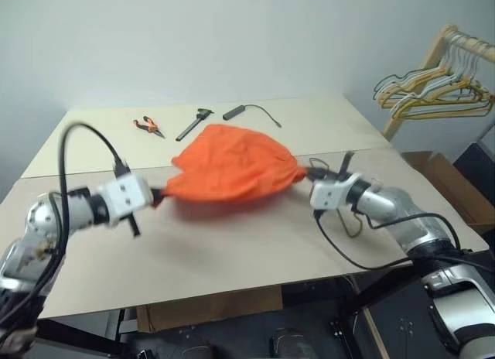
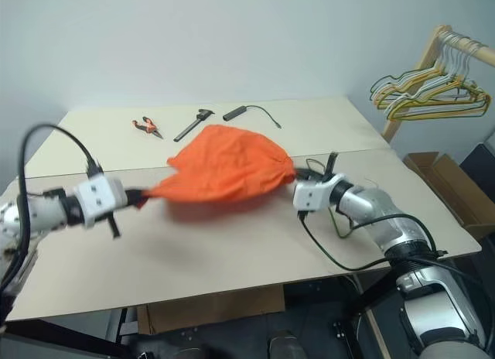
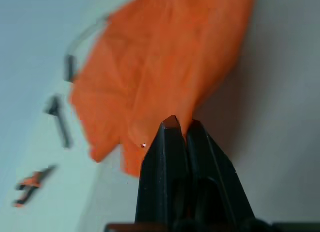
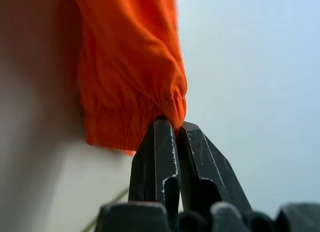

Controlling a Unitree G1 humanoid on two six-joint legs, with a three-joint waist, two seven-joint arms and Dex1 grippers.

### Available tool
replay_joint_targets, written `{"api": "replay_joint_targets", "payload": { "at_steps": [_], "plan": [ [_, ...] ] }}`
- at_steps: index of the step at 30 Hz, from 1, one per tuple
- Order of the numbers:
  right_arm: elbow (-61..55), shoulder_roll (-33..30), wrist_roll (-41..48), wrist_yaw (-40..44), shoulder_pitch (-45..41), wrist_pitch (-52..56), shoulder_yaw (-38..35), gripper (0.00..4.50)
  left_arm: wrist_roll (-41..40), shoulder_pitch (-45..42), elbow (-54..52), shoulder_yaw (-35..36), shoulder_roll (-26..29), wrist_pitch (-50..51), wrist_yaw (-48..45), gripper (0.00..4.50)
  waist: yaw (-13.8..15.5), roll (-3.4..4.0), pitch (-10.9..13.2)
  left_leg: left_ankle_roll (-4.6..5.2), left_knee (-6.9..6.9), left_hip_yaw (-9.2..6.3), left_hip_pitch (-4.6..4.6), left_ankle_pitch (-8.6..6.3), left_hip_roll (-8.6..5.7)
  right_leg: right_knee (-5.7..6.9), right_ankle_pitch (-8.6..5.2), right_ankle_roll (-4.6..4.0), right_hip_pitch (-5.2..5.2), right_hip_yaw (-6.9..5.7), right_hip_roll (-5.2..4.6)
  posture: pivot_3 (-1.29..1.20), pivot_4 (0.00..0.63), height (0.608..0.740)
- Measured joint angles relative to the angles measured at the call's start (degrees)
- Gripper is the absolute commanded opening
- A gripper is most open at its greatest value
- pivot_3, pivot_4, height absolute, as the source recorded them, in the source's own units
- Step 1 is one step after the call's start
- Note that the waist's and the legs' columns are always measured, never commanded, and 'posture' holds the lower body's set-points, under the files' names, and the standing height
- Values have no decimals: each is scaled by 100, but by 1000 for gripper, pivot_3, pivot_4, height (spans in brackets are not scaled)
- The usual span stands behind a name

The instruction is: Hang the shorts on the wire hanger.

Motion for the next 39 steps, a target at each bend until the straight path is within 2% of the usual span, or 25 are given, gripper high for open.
{"api": "replay_joint_targets", "payload": {
  "at_steps": [3,8,16,20,25,29,30,31,36,39],
  "plan": [
    [27,-300,-195,267,157,-499,267,0,90,475,-331,-71,224,37,-319,28,40,2,4,0,-2,8,28,0,5,0,-12,-4,28,0,0,12,0,740],
    [-487,-971,335,1230,481,-1053,302,0,-115,1286,-1209,-3,809,510,-1022,28,73,0,3,30,-2,-4,-1,-19,8,1,-12,0,-9,25,-2,2,0,740],
    [-566,-1066,691,1818,496,-1580,301,0,-284,1708,-1591,111,1070,905,-1553,28,102,-1,3,32,-2,5,11,-20,11,7,-12,-1,-5,31,-1,2,0,740],
    [-603,-1096,933,2167,536,-1617,301,1115,-282,1726,-1632,114,1198,972,-1734,884,153,0,3,33,-3,9,10,-21,9,3,-12,-1,-6,32,-1,1,0,740],
    [-819,-1489,1497,2879,795,-1250,246,2850,-160,1722,-1519,113,1197,909,-1799,2456,211,-1,3,34,-2,20,9,-21,10,0,-12,-2,-5,31,-2,-3,0,740],
    [-1231,-1698,2685,3452,1027,147,-262,4244,-472,1553,-1411,334,1149,1057,-1951,3764,220,-1,4,34,0,18,11,-21,18,4,-12,-3,-4,32,-2,-4,0,740],
    [-1302,-1682,2911,3412,1016,716,-527,4500,-681,1319,-1407,420,1021,1169,-1928,4090,225,-1,3,34,1,15,13,-21,18,5,-11,-3,-1,33,-3,-11,0,740],
    [-1320,-1598,3040,3327,958,1271,-743,4500,-867,1068,-1410,492,834,1289,-1840,4421,228,-3,1,34,2,14,16,-21,18,6,-11,-3,1,34,-4,-11,0,740],
    [-1279,-916,3680,3186,471,4377,-1307,4500,-1633,172,-1426,443,-63,1981,-1406,4421,215,-9,-7,34,1,11,8,-21,14,7,-8,-3,-8,34,5,-40,0,740],
    [-1033,-387,3917,3009,54,6078,-1338,4500,-1726,-4,-1432,158,-282,2078,-1347,4421,160,-8,-7,33,0,9,-4,-21,11,6,-8,-3,-18,35,6,-53,0,740]
  ]
}}
